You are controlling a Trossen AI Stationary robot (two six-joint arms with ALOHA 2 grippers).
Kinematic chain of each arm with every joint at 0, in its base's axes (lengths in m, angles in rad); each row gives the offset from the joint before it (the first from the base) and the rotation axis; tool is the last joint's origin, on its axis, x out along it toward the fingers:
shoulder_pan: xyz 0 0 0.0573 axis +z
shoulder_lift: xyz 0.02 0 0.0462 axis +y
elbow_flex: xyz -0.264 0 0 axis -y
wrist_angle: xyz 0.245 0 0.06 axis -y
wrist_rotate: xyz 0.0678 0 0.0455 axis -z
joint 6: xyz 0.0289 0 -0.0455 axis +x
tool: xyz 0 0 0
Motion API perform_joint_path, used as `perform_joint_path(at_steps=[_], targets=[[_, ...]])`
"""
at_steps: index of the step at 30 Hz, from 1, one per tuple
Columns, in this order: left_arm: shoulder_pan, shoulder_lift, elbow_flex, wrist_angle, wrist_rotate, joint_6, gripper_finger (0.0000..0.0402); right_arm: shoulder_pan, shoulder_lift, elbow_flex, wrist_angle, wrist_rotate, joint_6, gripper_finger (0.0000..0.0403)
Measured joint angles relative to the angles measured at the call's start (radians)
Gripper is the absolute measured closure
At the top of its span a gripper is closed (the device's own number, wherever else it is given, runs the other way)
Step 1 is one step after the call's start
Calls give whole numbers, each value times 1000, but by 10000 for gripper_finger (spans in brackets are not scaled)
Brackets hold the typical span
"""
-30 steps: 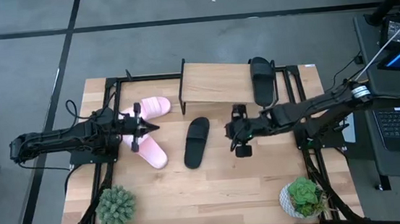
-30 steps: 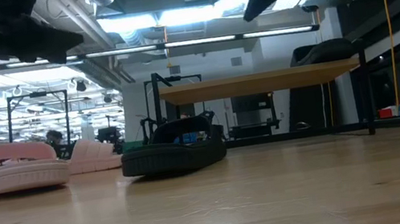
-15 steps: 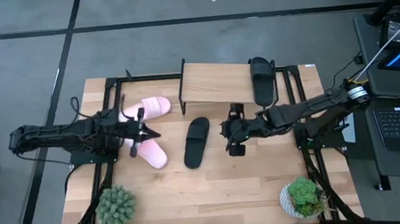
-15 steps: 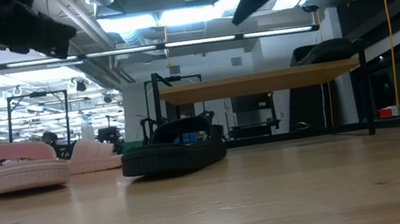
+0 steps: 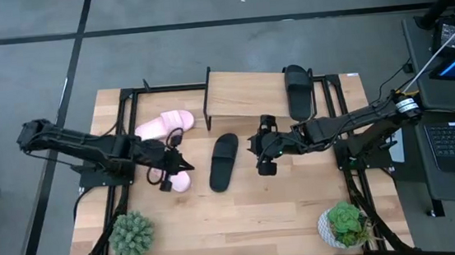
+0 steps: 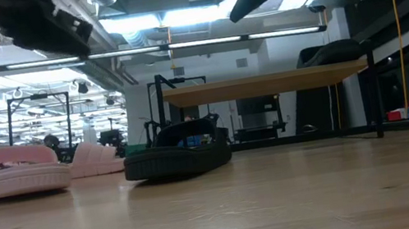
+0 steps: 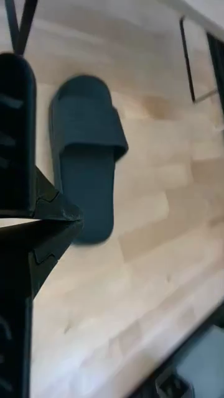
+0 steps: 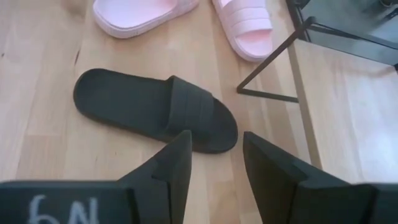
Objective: Pick and place slides into the shelf
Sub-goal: Put the black slides on the shelf
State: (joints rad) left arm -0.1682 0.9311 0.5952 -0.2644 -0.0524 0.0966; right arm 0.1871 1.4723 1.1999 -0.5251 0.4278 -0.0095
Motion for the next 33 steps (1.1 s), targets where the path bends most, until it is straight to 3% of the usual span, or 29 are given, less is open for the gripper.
perform_joint_path(at_steps=[7, 15, 27, 33], targets=[[-15, 142, 67, -5, -190, -6, 401, -6, 0, 0, 6, 0, 2, 257], [9, 297, 109, 66, -193, 81, 398, -6, 0, 0, -10, -1, -7, 257], [117, 465, 130, 170, -190, 153, 303, -6, 0, 0, -33, -2, -21, 257], [131, 557, 130, 245, -172, 186, 289, -6, 0, 0, -35, -2, -21, 257]])
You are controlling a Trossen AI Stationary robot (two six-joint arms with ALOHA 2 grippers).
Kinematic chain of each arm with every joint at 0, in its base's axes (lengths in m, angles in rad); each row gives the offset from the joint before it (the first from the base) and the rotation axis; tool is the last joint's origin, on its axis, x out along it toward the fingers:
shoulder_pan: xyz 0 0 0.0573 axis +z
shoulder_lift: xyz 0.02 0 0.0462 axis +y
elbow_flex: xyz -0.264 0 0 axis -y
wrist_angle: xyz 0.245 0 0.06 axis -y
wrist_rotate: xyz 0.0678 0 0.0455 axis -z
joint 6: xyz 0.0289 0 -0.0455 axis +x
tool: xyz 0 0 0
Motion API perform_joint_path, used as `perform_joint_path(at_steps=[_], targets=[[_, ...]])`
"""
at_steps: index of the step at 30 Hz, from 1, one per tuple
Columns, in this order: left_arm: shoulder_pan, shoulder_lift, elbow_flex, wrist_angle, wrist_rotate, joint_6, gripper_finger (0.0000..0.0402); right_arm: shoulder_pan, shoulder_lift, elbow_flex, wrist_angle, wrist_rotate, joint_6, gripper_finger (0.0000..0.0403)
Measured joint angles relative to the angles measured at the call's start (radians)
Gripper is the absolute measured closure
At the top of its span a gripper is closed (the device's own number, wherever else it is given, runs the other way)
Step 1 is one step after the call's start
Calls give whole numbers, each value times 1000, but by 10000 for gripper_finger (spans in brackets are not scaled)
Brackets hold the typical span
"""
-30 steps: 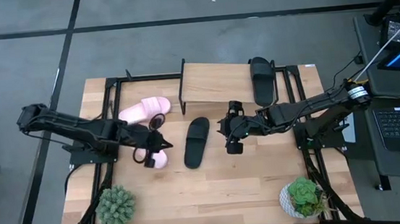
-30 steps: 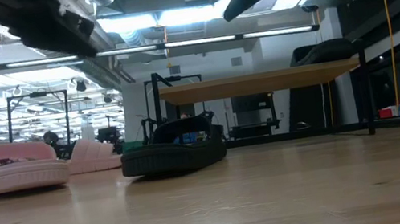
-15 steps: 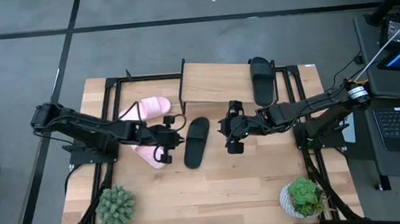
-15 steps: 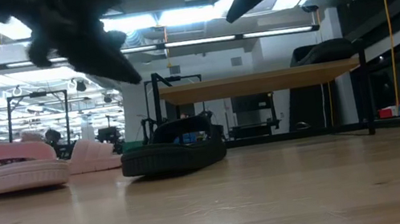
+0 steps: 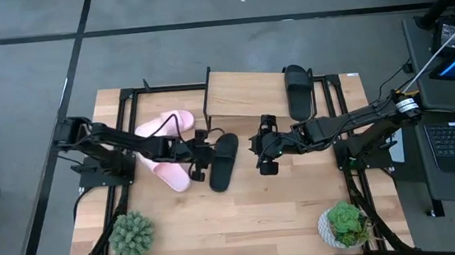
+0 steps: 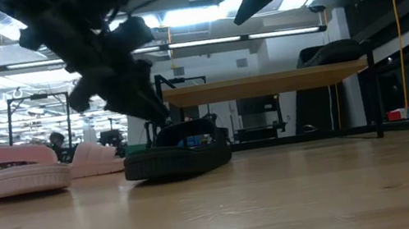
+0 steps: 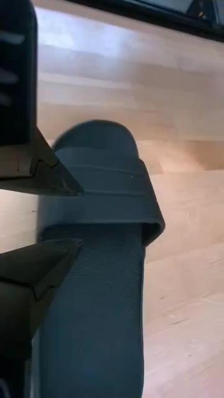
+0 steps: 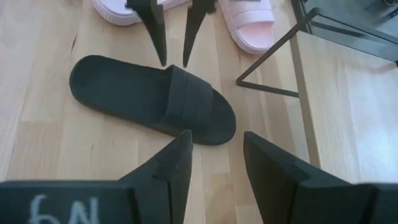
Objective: Pick and place slides into the shelf
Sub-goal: Put the black slides on the shelf
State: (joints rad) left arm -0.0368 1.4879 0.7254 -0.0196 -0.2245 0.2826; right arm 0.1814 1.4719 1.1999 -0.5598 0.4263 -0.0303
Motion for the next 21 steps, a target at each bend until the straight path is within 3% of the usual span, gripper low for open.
perform_joint_path(at_steps=[7, 21], targets=[[0, 81, 0, 68, 0, 67, 296, 0, 0, 0, 0, 0, 10, 257], [9, 91, 0, 84, -61, 69, 315, 0, 0, 0, 0, 0, 26, 257]])
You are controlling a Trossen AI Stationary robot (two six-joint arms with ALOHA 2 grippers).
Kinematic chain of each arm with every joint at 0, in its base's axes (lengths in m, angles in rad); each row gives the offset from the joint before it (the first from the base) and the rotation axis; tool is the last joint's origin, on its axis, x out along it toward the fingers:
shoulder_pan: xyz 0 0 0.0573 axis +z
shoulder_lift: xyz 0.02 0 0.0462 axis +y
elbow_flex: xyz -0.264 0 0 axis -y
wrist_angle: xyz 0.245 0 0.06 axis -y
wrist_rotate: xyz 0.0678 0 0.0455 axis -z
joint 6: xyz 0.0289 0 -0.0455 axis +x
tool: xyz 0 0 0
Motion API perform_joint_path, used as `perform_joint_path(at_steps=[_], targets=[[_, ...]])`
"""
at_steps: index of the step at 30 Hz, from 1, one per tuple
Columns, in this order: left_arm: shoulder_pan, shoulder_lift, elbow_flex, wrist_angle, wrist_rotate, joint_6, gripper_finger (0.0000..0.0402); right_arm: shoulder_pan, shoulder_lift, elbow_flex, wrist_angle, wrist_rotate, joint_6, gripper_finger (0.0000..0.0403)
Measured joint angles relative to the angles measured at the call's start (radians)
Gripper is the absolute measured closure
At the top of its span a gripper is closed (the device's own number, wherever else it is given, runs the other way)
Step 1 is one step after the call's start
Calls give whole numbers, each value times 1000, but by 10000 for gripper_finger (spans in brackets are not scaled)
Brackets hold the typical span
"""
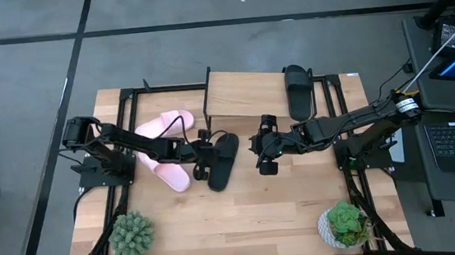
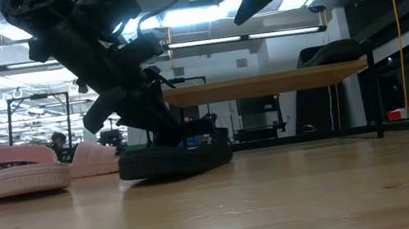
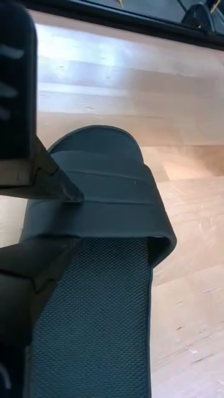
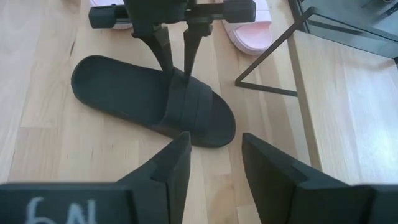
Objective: Pick and place slides into the shelf
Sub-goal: Put the black slides on the shelf
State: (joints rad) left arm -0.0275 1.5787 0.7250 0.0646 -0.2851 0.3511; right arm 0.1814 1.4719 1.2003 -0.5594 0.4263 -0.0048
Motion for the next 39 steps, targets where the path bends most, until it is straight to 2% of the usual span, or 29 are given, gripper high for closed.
perform_joint_path(at_steps=[5, 11, 23, 28, 39], targets=[[1, 0, 0, 3, 0, 0, 336, 0, 0, 0, 0, 0, 0, 257], [1, 0, 0, 12, -15, -27, 394, 0, 0, 0, 0, 0, 0, 257], [-42, -1, 12, 102, -221, -103, 399, 0, 0, 0, 0, 0, 0, 257], [-77, -2, 59, 102, -261, -113, 400, 0, 0, 0, 0, 0, 0, 257], [-165, -11, 208, 17, -498, -27, 401, 48, 0, 0, 4, -1, 1, 257]])
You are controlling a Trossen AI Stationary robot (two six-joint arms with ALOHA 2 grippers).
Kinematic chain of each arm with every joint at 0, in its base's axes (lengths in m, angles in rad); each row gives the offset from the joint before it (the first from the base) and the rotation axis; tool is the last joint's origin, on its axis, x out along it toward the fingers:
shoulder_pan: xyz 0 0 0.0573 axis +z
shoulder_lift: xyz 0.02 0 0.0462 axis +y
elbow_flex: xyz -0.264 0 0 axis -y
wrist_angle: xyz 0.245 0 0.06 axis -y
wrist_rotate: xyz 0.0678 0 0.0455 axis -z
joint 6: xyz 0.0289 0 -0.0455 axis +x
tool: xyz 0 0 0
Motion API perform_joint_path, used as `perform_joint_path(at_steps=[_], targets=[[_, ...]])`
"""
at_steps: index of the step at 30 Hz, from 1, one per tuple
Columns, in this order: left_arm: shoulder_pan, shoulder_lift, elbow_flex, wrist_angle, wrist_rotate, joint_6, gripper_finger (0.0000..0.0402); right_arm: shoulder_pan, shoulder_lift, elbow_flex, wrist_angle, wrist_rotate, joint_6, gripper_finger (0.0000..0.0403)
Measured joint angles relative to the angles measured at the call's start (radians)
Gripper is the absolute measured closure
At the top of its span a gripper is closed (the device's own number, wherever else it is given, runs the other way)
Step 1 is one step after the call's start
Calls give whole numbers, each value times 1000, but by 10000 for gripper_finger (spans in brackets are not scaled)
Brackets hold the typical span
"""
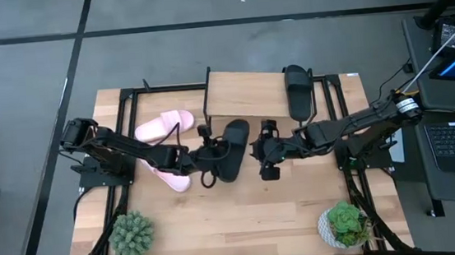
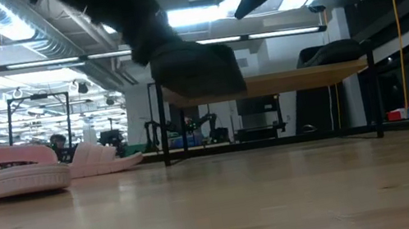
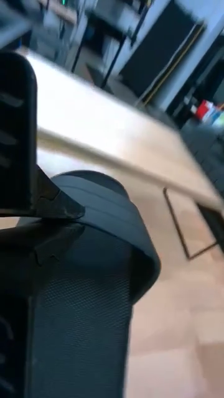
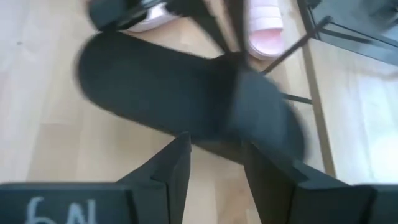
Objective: Pick and place slides into the shelf
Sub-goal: Put the black slides on the shelf
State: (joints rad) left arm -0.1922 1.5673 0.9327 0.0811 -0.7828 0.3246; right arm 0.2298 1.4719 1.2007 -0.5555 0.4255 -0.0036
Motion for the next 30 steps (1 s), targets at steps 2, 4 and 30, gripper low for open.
perform_joint_path(at_steps=[2, 4, 30], targets=[[-7, 0, 27, 2, -21, 23, 401, 21, 0, 0, 9, 0, 1, 257], [-13, -1, 52, 0, -24, 49, 401, 43, 0, 0, 9, 0, 1, 257], [238, -43, 179, 55, 310, 203, 401, 233, -45, -121, 15, 248, 217, 257]])
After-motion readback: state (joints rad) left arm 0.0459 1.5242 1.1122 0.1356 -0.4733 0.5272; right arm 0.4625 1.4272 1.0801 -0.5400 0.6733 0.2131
